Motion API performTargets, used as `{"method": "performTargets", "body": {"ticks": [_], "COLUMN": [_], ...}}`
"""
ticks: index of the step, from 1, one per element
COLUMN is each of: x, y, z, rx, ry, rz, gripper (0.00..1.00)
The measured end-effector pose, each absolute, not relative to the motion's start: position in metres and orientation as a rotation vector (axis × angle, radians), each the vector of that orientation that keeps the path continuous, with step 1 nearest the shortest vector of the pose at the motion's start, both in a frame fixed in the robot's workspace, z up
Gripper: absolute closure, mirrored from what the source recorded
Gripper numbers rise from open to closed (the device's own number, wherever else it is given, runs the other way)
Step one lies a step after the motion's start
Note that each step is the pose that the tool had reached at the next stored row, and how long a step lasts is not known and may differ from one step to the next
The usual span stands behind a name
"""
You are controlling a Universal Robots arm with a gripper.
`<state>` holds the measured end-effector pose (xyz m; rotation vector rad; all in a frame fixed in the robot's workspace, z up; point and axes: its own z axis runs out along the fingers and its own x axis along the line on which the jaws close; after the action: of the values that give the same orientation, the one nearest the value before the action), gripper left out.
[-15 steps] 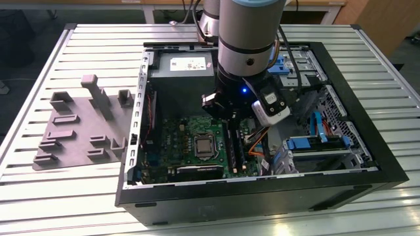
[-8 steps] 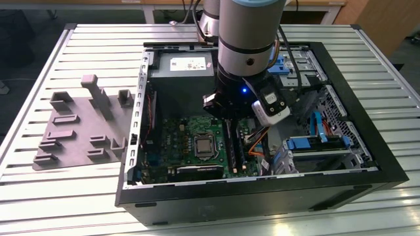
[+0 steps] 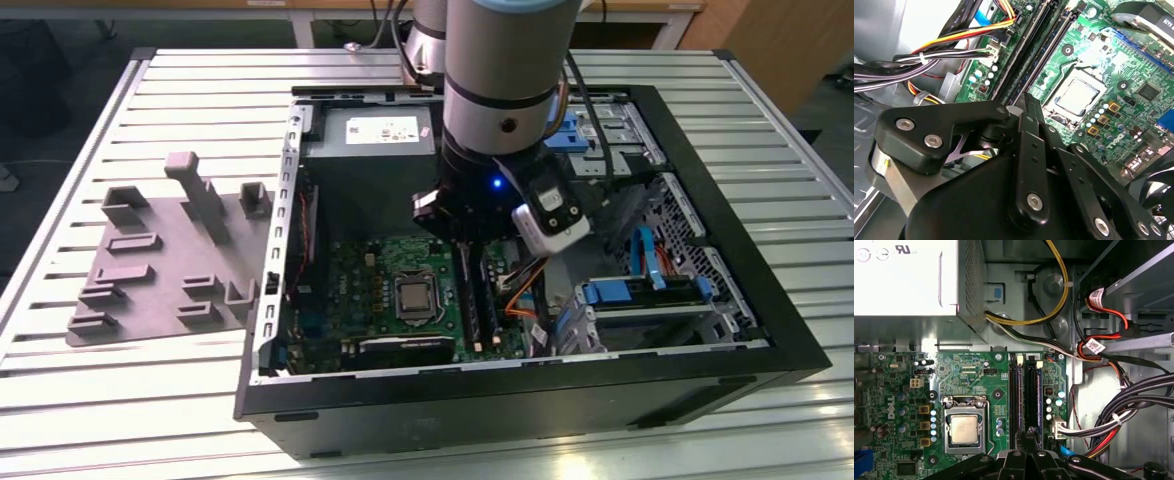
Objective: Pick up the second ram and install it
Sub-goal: 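Press down the second ram until it locks into place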
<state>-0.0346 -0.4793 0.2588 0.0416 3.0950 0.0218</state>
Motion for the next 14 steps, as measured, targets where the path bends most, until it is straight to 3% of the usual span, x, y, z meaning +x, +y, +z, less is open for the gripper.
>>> {"method": "performTargets", "body": {"ticks": [14], "x": [-0.035], "y": [-0.466], "z": [0.258], "rx": [0.042], "ry": [3.095], "rz": [0.023], "gripper": [0.89]}}
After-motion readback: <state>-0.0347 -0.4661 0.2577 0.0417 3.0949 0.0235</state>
